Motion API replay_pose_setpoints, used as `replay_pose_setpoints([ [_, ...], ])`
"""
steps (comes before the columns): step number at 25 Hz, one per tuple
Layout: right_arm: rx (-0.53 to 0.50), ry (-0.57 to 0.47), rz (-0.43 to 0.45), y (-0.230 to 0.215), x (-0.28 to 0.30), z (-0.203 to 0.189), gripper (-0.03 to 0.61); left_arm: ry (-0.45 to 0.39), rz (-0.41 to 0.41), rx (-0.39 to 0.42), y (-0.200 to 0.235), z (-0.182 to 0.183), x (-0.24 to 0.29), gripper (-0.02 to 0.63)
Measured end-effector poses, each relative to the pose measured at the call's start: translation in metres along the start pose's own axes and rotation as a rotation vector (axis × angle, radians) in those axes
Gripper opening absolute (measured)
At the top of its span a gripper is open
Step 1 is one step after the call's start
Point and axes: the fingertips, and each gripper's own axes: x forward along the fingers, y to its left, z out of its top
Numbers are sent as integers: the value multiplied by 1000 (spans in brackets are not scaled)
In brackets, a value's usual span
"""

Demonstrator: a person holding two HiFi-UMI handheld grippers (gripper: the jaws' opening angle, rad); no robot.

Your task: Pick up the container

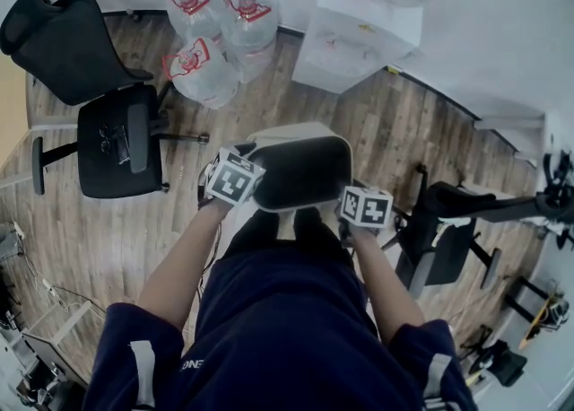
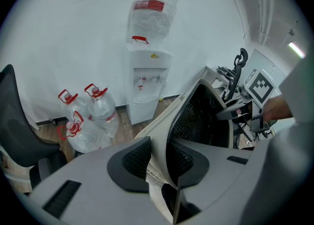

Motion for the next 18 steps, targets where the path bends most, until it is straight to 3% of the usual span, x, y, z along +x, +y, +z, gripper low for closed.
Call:
replay_pose_setpoints([
  [18,-4,4,3,2,5,2,81,-7,3,-4,7,1,-2,100],
])
